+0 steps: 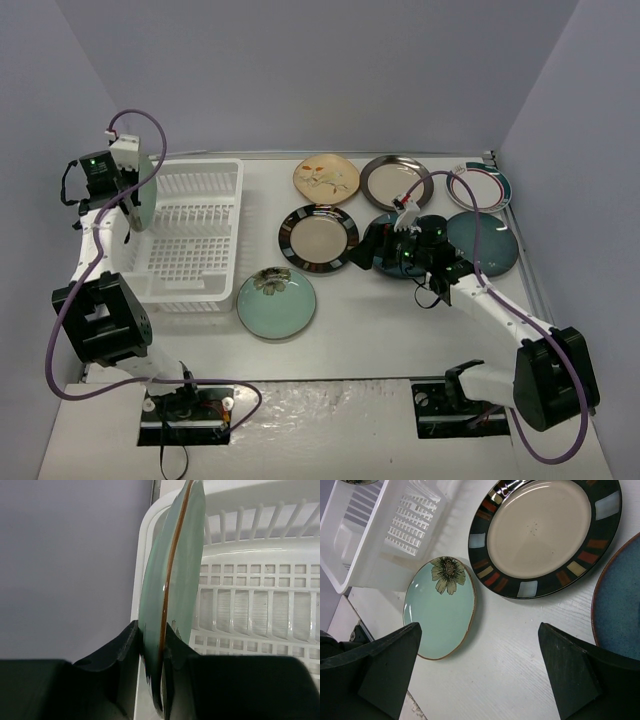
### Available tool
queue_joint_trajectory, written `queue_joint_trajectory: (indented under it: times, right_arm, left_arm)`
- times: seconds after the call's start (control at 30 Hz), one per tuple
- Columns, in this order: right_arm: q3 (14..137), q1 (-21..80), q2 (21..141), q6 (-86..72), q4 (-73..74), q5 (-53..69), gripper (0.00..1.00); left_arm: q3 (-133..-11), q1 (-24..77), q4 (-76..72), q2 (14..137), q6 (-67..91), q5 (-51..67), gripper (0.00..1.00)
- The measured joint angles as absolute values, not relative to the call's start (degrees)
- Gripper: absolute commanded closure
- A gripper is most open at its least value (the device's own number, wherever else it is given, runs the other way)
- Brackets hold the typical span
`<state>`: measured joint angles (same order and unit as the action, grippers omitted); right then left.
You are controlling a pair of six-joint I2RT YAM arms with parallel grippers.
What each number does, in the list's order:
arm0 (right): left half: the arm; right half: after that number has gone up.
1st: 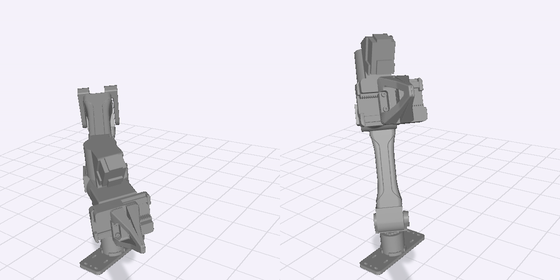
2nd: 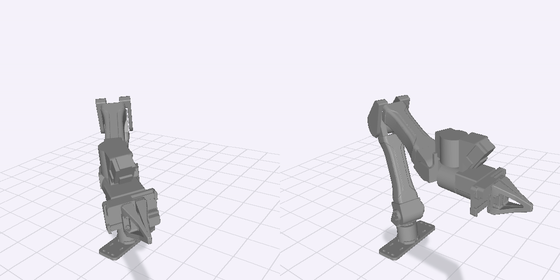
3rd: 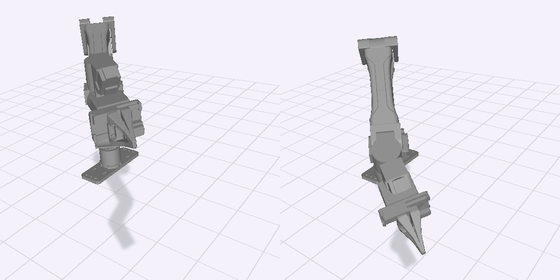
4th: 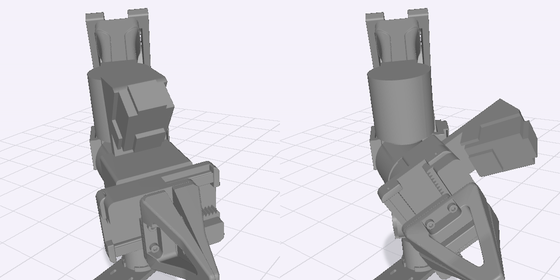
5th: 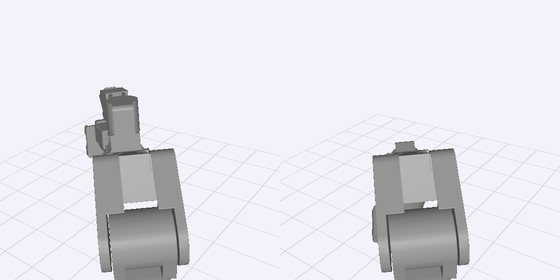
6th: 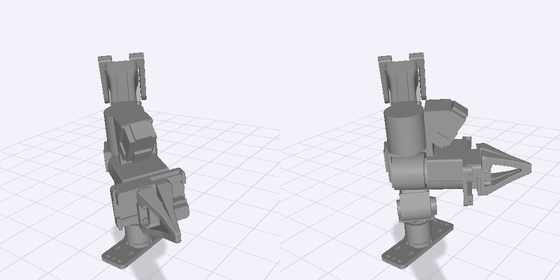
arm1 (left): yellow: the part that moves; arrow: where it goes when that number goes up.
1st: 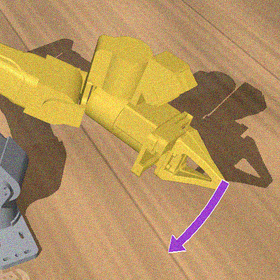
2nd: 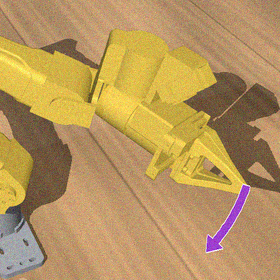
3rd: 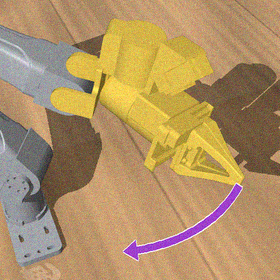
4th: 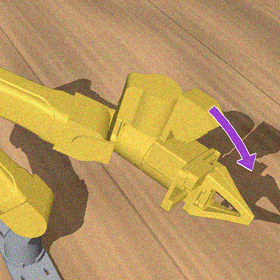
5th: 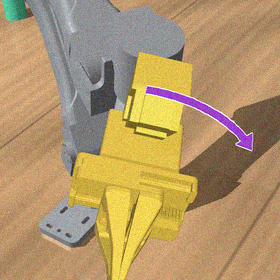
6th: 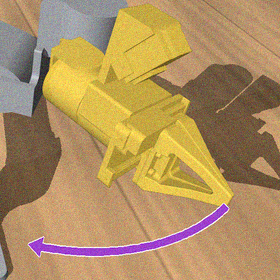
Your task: Load the plates into the dish rack
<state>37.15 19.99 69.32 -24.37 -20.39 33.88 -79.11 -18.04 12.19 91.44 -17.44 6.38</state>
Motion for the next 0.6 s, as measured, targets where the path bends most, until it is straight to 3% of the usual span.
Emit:
queue_joint_trajectory:
  times: [0.6]
  right_arm:
    - [37.15,20.73,70.53,-23.9,-20.45,35.42,0.0]
  left_arm:
    - [-76.83,-18.09,7.92,92.19,-16.81,5.92,1.0]
